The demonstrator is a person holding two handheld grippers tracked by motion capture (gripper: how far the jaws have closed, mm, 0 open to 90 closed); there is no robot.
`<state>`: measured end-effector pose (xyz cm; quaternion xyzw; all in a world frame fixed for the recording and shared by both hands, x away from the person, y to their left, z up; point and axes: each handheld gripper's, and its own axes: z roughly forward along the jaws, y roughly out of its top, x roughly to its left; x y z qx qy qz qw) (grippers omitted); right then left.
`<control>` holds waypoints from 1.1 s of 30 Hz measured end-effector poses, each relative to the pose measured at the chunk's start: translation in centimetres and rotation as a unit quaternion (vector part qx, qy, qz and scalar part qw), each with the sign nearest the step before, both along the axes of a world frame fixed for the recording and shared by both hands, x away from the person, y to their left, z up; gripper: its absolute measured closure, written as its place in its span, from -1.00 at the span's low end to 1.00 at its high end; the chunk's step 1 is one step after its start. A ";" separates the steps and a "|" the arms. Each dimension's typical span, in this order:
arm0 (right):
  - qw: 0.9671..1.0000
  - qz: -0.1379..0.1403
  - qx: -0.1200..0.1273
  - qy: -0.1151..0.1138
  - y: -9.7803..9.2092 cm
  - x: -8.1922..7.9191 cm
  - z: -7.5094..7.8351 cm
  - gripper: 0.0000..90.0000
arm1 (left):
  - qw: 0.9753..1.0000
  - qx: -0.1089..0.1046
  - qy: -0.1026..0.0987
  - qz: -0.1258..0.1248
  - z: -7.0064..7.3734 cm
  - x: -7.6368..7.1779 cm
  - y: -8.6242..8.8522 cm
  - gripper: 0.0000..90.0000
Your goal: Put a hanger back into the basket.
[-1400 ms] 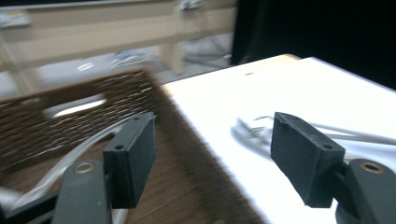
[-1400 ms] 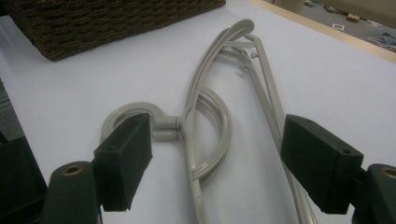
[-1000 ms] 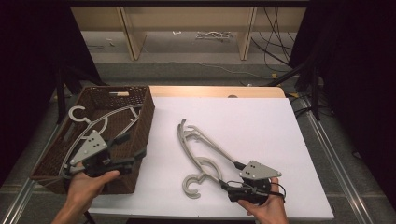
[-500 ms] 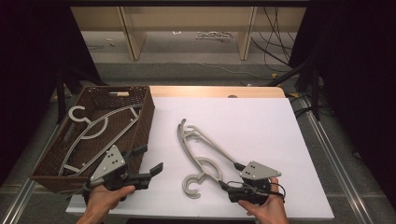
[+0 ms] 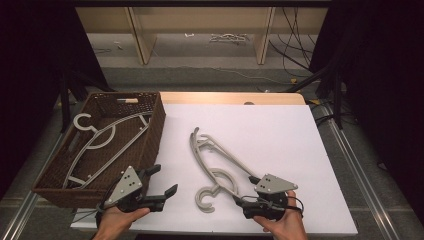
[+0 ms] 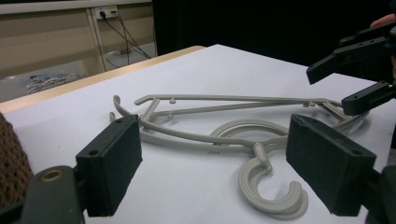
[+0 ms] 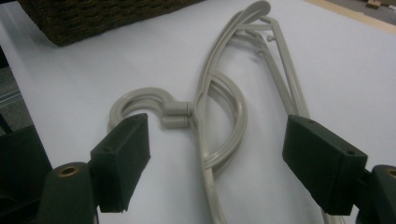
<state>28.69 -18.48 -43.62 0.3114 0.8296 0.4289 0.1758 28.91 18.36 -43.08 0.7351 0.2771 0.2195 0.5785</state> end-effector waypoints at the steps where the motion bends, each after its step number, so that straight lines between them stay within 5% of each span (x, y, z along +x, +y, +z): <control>1: 1.000 -0.001 -0.002 -0.001 0.0 0.0 -0.1 -0.48 | 1.000 -0.003 0.004 0.002 0.0 -0.1 -0.1 -0.60; 10: 0.999 0.012 -0.039 0.019 0.4 0.3 -1.0 -0.37 | 1.000 -0.005 0.004 -0.001 -0.1 -0.3 -0.1 -0.60; 20: 0.992 0.031 -0.105 0.057 1.1 1.5 -2.2 -0.11 | 1.000 0.007 0.001 -0.009 -0.2 -0.4 -0.4 -0.60; 33: 0.987 0.026 -0.135 0.087 2.0 2.5 -3.4 0.14 | 1.000 0.020 -0.007 -0.013 -0.3 -0.5 -0.7 -0.58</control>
